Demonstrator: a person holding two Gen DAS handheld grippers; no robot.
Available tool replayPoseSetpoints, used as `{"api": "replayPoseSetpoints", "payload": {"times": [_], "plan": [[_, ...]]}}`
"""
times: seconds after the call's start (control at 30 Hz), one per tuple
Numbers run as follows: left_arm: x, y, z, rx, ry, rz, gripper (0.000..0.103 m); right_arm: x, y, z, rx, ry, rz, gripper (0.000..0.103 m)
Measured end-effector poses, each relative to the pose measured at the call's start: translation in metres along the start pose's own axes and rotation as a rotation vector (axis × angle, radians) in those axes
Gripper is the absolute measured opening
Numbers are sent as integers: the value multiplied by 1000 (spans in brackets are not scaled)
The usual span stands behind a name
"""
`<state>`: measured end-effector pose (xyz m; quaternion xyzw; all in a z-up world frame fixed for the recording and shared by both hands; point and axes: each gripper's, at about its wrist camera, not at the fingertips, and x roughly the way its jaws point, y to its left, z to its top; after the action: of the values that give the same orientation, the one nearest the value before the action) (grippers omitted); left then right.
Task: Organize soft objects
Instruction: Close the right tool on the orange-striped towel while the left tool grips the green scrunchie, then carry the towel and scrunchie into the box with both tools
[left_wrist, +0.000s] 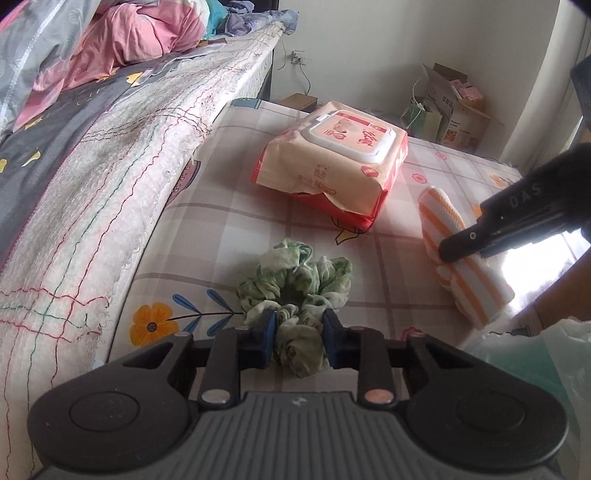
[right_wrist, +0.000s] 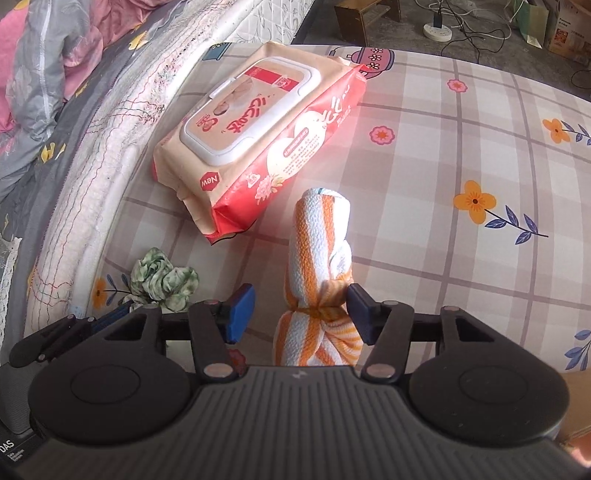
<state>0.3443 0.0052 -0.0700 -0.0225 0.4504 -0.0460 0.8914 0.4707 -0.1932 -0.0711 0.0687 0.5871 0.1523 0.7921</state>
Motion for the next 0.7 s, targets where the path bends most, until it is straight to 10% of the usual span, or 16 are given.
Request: {"api": "replayPoseSetpoints", "payload": {"times": [0.37,0.7], "plan": [[-53,2,4,-58,-75,-17,15,-45,2,-13,56,-87,145,30],[-164,-44,-4,-15,-219,-237,15,-215,-30,-109,79,-300,250,30]]}}
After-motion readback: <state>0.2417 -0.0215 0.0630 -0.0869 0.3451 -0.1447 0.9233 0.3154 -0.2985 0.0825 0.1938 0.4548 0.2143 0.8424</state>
